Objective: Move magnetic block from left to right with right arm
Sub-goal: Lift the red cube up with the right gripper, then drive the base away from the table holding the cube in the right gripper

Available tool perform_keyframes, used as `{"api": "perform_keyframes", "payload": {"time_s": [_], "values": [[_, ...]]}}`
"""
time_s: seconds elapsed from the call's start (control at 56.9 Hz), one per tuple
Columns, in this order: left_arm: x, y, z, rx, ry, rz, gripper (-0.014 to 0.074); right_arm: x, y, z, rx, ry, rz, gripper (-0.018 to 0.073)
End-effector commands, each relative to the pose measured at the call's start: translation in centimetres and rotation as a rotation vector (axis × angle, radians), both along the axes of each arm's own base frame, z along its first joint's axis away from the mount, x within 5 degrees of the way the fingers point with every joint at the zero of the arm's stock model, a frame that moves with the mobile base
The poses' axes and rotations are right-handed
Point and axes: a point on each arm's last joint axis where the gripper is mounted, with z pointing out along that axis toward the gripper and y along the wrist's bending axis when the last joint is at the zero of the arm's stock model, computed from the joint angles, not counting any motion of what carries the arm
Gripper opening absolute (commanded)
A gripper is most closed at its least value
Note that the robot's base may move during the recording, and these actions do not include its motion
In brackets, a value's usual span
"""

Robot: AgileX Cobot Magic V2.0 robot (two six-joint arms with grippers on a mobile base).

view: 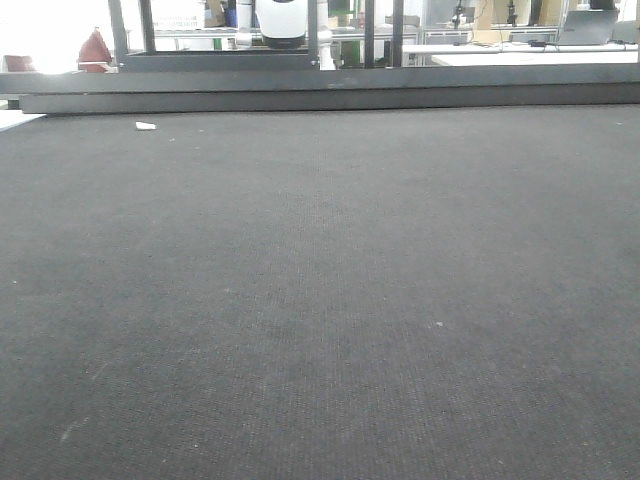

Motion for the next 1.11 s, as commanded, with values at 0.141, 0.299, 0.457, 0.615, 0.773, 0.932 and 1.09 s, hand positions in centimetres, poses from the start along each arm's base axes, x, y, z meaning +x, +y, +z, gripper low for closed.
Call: {"api": "perform_keyframes", "payload": {"time_s": [0.141, 0.299, 0.457, 0.615, 0.773, 0.932, 1.09], "values": [[-0.12, 0.06, 0.51, -0.007, -0.081, 0.003, -0.0126, -0.43, -0.02, 1.53, -0.023, -0.1, -0.005, 0.0284], [-0.12, 0.06, 0.51, -0.007, -0.081, 0.003, -0.0126, -0.43, -0.02, 1.53, -0.023, -0.1, -0.005, 0.0284], [-0.12, 0.06, 0.51, -0.007, -0.081, 0.003, -0.0126, -0.43, -0.02, 1.53, -0.023, -0.1, -0.005, 0.0284], [-0.12, 0.06, 0.51, -0.007, -0.081, 0.003, -0.0126, -0.43, -0.02, 1.53, -0.023, -0.1, -0.005, 0.0284], [-0.12, 0.06, 0.51, -0.007, -0.081, 0.003, -0.0126, -0.43, -0.02, 1.53, -0.023, -0.1, -0.005, 0.0284], [-0.12, 0.06, 0.51, -0.007, -0.081, 0.003, -0.0126, -0.43, -0.02, 1.53, -0.023, -0.1, -0.005, 0.0284], [-0.12, 0.06, 0.51, -0.007, -0.081, 0.003, -0.0126, -0.43, -0.02, 1.53, -0.023, -0.1, -0.005, 0.0284]]}}
